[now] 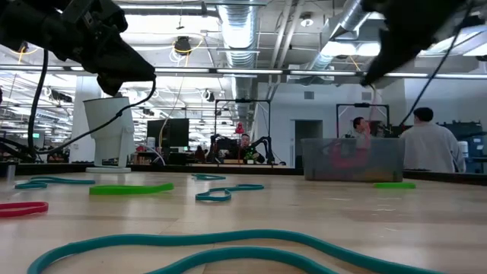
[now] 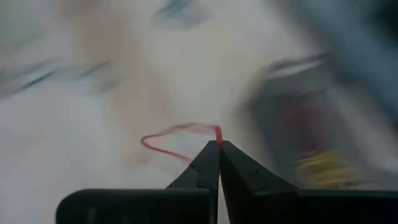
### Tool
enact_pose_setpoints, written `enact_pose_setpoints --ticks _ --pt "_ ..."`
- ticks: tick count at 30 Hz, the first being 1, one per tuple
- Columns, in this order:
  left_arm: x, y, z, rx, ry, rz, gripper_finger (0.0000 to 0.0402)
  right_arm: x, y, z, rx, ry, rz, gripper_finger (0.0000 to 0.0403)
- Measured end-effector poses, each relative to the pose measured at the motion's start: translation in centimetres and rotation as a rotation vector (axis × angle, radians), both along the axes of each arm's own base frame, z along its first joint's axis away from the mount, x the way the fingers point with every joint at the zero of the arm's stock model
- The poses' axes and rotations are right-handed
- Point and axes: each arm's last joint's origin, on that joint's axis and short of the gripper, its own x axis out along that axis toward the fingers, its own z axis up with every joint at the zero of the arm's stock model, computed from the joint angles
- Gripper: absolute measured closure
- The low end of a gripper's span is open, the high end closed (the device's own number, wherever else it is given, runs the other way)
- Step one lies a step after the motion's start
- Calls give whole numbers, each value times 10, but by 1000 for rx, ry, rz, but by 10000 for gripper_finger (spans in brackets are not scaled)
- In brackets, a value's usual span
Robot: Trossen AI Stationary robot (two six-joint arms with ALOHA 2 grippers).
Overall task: Pick and place rubber bands into bin
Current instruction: Put the red rubber band into the black container
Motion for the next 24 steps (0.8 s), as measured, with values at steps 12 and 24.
enact_pose_setpoints --ticks 12,24 --pt "0 2 0 54 2 59 326 -5 -112 34 -121 -29 -290 402" --pt "-1 4 1 72 0 119 326 55 -157 -40 138 156 -204 401"
